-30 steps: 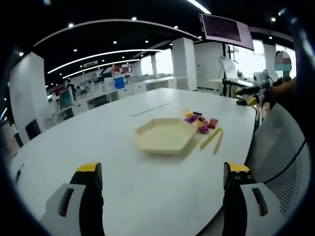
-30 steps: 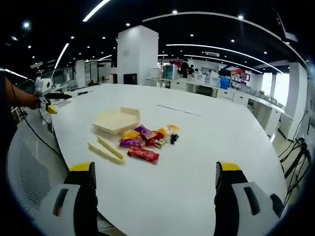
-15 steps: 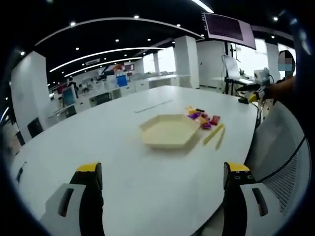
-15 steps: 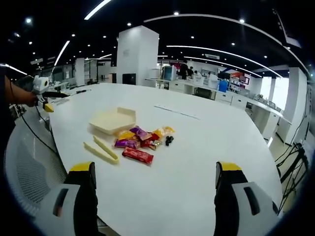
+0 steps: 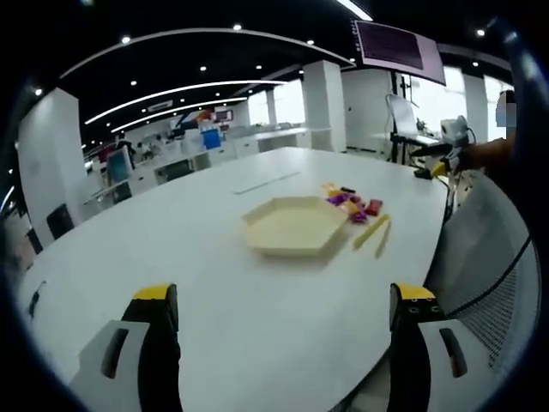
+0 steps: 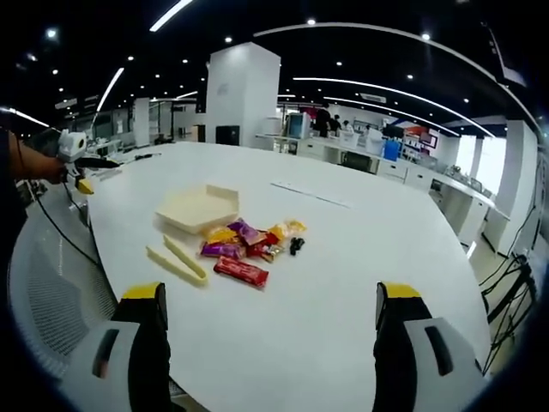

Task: Place the target food into the container with the food tongs after gripping and lifting it, then release it inside without dropping or visibly crushing the food.

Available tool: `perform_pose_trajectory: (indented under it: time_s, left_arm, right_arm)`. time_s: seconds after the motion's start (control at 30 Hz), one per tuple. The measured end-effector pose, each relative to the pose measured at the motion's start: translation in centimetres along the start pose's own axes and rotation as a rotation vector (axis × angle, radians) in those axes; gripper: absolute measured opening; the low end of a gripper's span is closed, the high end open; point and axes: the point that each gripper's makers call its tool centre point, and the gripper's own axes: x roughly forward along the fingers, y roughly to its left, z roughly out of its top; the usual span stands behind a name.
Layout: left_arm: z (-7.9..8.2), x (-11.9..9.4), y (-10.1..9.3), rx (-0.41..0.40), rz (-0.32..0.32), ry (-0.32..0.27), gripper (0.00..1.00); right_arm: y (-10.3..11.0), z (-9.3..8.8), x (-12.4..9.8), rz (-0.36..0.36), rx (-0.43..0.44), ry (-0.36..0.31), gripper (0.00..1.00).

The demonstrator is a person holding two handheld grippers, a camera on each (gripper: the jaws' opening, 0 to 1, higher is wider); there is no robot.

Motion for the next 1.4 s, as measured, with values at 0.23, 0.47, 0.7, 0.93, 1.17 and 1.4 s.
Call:
perform_pose_trajectory:
  time_s: [0.23, 0.47, 0.7, 0.93, 1.17, 1.4]
  left_arm:
    - [0.1, 0.5, -0.9, 0.009, -0.022, 0.005, 0.99]
    - [1.5, 1.6, -2.2, -0.002, -0.073, -0.015, 0.99]
    - [3.9, 7.1, -8.4, 0.189, -0.311, 0.019, 0.91]
    - [3.6, 12.4, -13.0, 0.333, -0.496, 0.109, 0.83]
    - [1.9, 15.8, -16.4, 0.364, -0.635, 0.226, 0.65]
    - [0.2, 18.1, -17.2, 0.364, -0.644, 0.282, 0.53]
  right_arm:
    - [0.2, -0.2, 0.2, 0.006, -0.005, 0.010, 0.99]
    - [0.4, 0.0, 0.4, 0.021, -0.024, 0.010, 0.99]
    - [1.5, 0.5, 1.2, 0.068, -0.031, 0.012, 0.99]
    - [3.0, 1.9, 1.6, 0.134, -0.024, -0.032, 0.95]
    - [4.2, 2.6, 1.9, 0.181, -0.050, -0.014, 0.80]
    - [5.0, 3.1, 1.5, 0.230, -0.068, -0.010, 0.67]
